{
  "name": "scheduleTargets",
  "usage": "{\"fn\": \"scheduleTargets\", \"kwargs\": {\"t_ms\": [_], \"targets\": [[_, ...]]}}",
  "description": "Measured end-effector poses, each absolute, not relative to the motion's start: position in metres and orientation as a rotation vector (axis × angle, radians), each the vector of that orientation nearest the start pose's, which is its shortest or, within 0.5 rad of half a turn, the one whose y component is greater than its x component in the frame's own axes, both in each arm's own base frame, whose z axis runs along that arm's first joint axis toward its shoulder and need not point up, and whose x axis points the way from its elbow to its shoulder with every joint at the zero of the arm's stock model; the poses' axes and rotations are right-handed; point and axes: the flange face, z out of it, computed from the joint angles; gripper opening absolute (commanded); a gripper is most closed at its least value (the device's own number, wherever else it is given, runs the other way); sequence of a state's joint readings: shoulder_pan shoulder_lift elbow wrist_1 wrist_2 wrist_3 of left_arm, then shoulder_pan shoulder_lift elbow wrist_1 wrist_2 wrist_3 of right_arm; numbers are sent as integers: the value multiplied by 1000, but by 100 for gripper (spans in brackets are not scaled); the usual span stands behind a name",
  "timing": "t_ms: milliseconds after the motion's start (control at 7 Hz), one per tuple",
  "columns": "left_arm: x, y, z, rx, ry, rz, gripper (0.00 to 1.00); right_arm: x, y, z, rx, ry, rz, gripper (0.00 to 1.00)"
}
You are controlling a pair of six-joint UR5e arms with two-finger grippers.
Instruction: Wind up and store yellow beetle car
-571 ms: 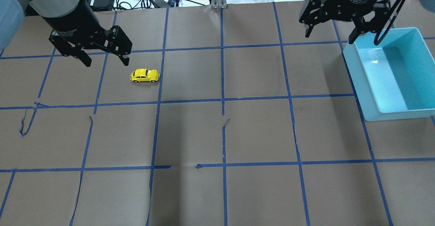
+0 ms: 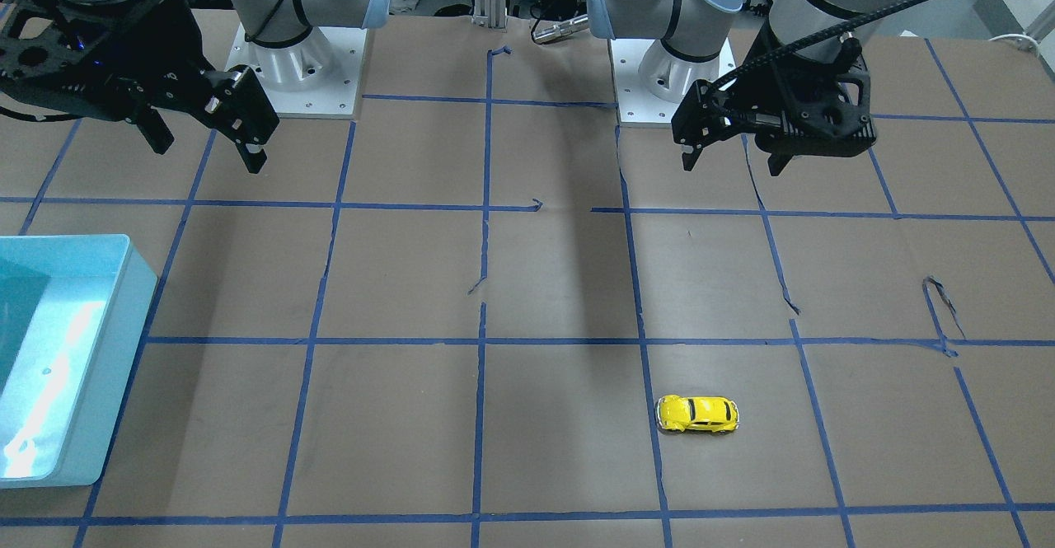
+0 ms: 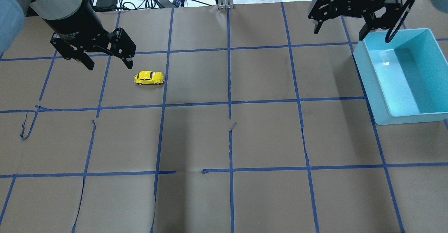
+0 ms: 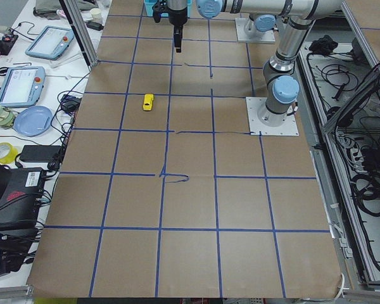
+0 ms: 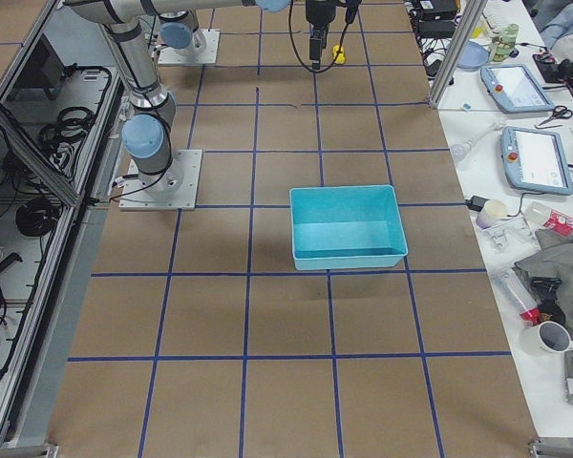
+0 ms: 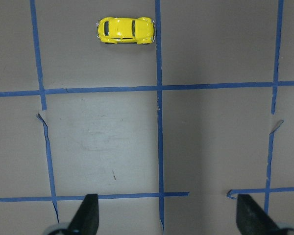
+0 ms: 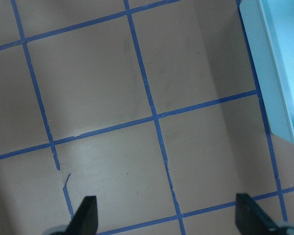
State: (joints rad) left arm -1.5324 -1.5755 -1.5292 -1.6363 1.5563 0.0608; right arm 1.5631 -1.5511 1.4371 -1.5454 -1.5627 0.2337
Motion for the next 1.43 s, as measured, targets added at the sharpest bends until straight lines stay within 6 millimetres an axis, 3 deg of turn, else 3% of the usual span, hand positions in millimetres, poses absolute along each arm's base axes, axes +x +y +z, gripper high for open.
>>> {"fn": "scheduleTargets", "kwargs": {"t_ms": [857, 1429], "targets": [[-114, -493, 496, 24, 3164, 81, 100, 129, -506, 540, 308, 3122, -117, 100], [-113, -492, 492, 24, 3158, 99, 100, 124, -503, 539, 143, 3187, -92, 100]]}}
